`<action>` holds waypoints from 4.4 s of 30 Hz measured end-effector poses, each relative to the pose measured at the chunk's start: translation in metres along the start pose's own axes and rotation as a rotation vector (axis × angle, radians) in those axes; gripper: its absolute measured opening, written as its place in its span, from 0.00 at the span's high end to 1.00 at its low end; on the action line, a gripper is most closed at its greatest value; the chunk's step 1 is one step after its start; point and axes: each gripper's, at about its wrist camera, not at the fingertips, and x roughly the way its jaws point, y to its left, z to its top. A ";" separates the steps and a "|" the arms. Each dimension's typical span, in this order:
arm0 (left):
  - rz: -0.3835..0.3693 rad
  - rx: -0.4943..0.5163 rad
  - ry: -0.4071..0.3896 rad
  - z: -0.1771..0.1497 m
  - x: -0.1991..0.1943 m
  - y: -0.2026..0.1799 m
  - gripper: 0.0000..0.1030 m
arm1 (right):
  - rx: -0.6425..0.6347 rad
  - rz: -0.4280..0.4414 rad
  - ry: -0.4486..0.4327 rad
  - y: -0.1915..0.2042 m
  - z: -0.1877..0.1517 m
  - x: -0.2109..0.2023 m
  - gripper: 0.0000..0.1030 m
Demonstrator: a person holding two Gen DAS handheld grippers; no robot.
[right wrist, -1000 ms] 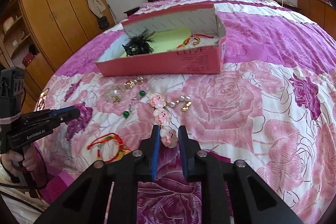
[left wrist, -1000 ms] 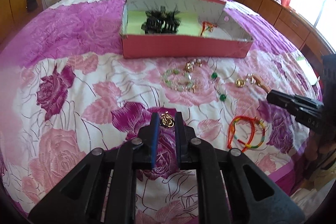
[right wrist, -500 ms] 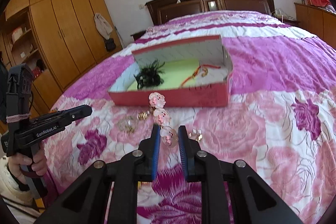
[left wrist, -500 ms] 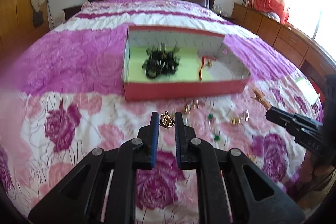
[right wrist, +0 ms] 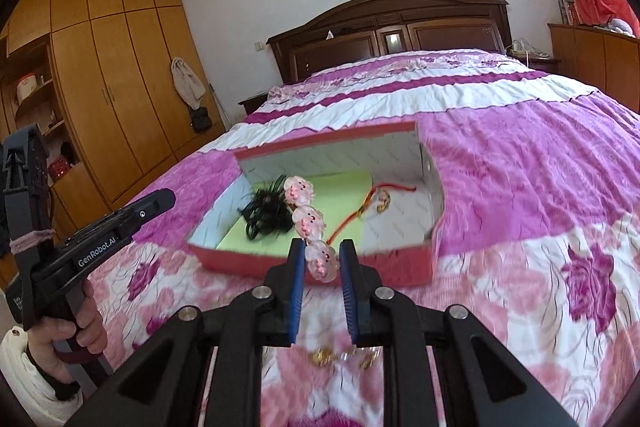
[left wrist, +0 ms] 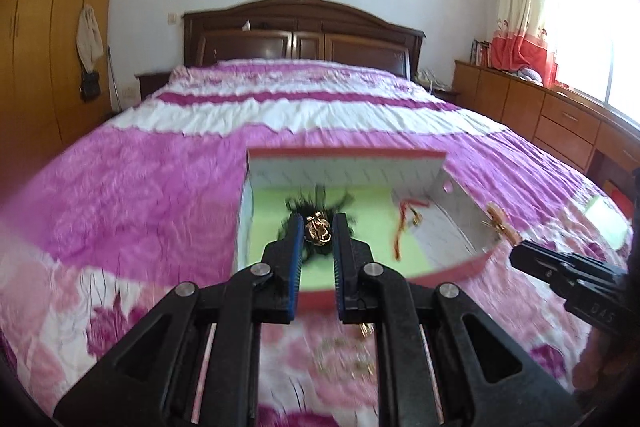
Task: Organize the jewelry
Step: 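Carry both earrings into the pink box and open both tools to release, then withdraw both tools from the box toward the jade bracelet and pearl earrings, then close the left tool on the jade bead bracelet while the right tool grasps a pearl earring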
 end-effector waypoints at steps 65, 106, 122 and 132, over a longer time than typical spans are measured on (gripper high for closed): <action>-0.012 -0.014 0.183 0.008 0.044 -0.006 0.66 | 0.008 -0.041 0.055 -0.007 0.040 0.029 0.54; -0.032 0.035 0.469 -0.070 0.051 -0.004 0.80 | 0.095 -0.063 0.272 -0.032 -0.044 0.036 0.53; -0.059 0.032 0.461 -0.075 0.048 -0.009 0.97 | 0.109 0.007 0.293 -0.027 -0.054 0.043 0.91; -0.118 0.001 0.382 -0.063 0.019 -0.012 1.00 | 0.051 0.031 0.204 -0.010 -0.044 0.019 0.91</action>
